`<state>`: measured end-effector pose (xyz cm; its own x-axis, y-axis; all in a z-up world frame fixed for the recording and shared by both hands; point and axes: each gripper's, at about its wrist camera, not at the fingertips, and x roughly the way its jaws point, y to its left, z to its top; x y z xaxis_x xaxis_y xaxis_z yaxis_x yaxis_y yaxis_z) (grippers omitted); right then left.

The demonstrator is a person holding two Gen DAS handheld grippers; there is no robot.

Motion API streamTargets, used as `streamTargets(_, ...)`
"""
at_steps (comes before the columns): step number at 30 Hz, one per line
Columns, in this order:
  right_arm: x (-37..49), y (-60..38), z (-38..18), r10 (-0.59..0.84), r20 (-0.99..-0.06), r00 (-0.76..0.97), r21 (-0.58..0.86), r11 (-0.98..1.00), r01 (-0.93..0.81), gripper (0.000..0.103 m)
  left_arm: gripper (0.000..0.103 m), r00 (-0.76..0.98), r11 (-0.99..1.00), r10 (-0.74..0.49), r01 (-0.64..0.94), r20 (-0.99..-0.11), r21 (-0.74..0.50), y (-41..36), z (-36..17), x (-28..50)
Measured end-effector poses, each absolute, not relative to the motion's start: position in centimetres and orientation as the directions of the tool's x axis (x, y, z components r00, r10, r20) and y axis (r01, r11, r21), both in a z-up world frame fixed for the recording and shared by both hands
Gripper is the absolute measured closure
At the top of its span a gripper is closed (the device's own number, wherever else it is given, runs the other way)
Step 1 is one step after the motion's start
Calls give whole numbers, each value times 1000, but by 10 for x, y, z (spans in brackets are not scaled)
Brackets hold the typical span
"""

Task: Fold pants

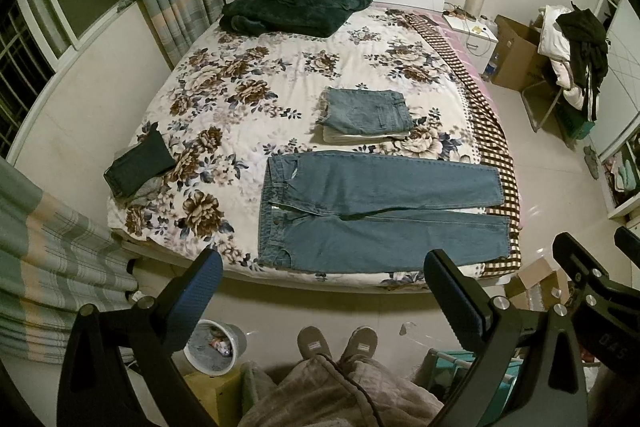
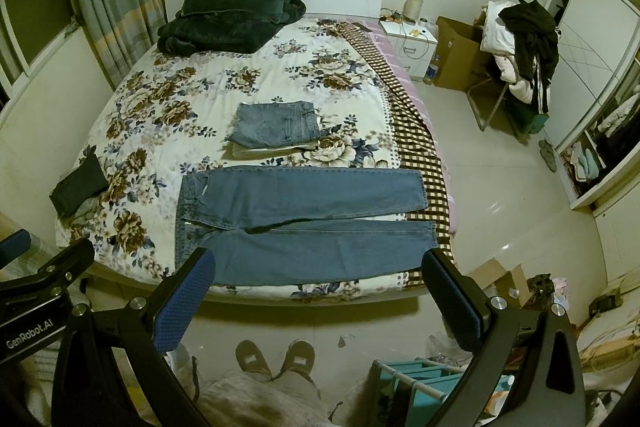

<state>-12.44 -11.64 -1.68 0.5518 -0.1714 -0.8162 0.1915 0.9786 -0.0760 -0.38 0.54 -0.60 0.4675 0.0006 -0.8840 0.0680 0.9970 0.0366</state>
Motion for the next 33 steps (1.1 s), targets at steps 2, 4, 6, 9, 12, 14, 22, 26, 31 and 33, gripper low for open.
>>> streamTargets(2, -124, -116, -17, -173, -816, 551, -79, 979, 190, 0, 0, 467, 997, -1, 67, -885, 35, 5, -6, -3)
streamTargets(4, -123, -116, -16, -172, -818, 550, -79, 979, 188, 0, 0, 466, 997, 1, 68, -885, 37, 5, -6, -3)
streamTargets(6, -123, -116, -16, -171, -818, 549, -78, 979, 188, 0, 0, 466, 997, 0, 68, -885, 35, 6, -6, -4)
streamTargets(9, -122, -116, -17, -172, -818, 549, -79, 979, 189, 0, 0, 465, 997, -1, 69, -885, 35, 6, -6, -3)
streamTargets(12, -120, -116, -16, -173, -819, 547, -80, 979, 189, 0, 0, 465, 997, 0, 69, -885, 36, 6, -6, -3)
streamTargets(14, -120, -116, -16, -173, -820, 546, -80, 979, 189, 0, 0, 464, 997, -3, 69, -886, 33, 7, -6, -3)
streamTargets(22, -119, -116, -16, -173, -821, 543, -82, 979, 188, 0, 0, 462, 997, -3, 68, -887, 32, 6, -6, -2)
streamTargets(26, -119, -115, -16, -173, -822, 543, -82, 979, 187, 0, 0, 461, 997, -4, 68, -888, 31, 6, -6, -2)
streamTargets(31, -120, -116, -18, -171, -824, 540, -82, 979, 185, 0, 0, 462, 997, -3, 69, -887, 33, 6, -6, -2)
streamTargets(33, -122, -116, -23, -171, -825, 538, -82, 979, 185, 0, 0, 463, 997, -3, 67, -887, 32, 7, -6, -2)
